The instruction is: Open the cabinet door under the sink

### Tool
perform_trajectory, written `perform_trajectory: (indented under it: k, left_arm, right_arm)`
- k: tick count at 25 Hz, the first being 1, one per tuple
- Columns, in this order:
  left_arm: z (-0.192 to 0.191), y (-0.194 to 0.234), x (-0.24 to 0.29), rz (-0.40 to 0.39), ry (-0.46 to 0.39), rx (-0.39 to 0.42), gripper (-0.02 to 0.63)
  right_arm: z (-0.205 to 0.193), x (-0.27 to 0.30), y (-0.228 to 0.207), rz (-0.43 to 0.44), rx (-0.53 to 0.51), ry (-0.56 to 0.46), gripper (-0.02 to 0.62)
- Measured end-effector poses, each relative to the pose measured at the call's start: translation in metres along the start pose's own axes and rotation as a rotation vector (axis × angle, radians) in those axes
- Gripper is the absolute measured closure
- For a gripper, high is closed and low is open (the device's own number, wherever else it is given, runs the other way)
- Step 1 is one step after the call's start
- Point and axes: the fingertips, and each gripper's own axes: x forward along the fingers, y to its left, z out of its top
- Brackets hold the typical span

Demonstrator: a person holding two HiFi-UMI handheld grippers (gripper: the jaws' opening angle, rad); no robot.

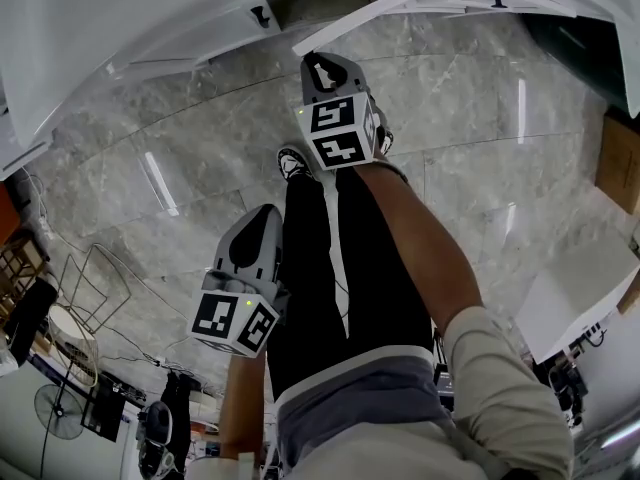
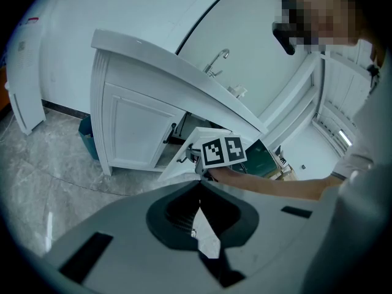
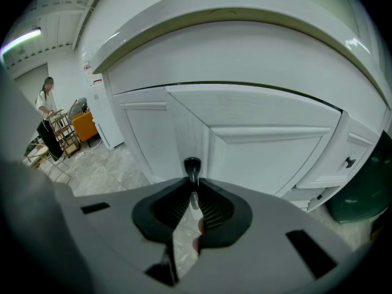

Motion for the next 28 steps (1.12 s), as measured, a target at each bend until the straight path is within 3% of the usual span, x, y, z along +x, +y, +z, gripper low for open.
perform_trajectory:
  k: [28]
  left_arm:
    - [0.002,-0.031,-0.002,0.0,0.007,0.036,0.606]
  right_arm:
    - [-0.019,-0.023,-0.004,0.035,0.027,-0.001,0.549]
